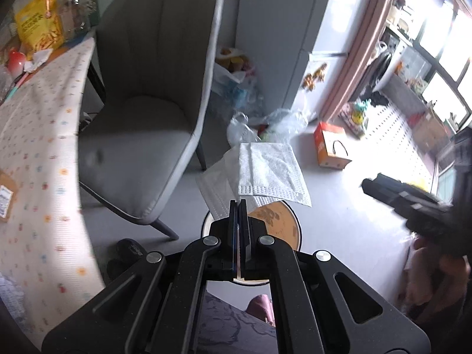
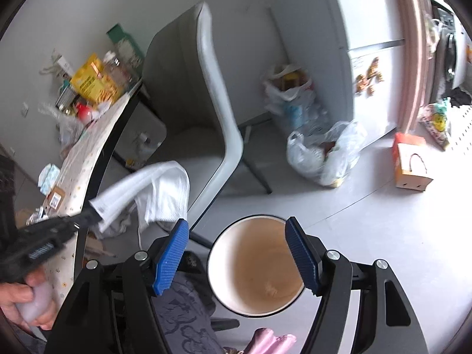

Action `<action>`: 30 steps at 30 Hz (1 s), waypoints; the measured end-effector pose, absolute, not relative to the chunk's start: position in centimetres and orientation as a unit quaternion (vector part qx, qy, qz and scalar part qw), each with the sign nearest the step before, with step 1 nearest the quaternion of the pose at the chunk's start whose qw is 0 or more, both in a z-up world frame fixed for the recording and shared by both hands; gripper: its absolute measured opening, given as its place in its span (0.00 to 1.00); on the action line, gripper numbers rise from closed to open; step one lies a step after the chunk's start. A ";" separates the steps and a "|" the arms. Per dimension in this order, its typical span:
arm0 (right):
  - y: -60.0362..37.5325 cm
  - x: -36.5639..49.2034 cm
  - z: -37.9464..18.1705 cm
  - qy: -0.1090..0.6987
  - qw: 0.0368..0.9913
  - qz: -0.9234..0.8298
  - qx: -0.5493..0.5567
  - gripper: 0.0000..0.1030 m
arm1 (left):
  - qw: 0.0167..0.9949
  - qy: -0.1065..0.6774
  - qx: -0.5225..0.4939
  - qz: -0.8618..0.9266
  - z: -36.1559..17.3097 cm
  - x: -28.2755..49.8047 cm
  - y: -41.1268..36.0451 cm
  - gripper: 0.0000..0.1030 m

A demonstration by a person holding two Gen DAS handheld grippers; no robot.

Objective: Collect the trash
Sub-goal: 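Carry the mask and blister pack with both tools over the floor trash bin, then open both tools to drop the mask and blister pack into the bin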

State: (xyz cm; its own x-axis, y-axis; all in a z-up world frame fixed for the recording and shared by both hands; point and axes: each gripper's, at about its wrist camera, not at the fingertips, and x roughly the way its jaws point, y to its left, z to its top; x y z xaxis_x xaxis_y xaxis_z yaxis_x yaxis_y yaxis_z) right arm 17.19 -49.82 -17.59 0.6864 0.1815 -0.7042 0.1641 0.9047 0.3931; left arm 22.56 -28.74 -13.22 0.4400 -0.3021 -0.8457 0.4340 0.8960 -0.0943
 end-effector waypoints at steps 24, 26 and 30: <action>-53.9 14.5 -16.7 0.391 0.892 -0.039 0.224 0.72 | 0.815 0.534 0.039 -0.223 -17.4 23.2 -31.4 0.59; -53.5 14.7 -16.4 0.389 0.893 -0.034 0.224 0.72 | 0.825 0.520 0.032 -0.219 -15.9 23.2 -30.6 0.65; -52.3 14.8 -15.2 0.377 0.900 -0.019 0.219 0.80 | 0.849 0.488 0.005 -0.203 -12.7 22.7 -28.1 0.75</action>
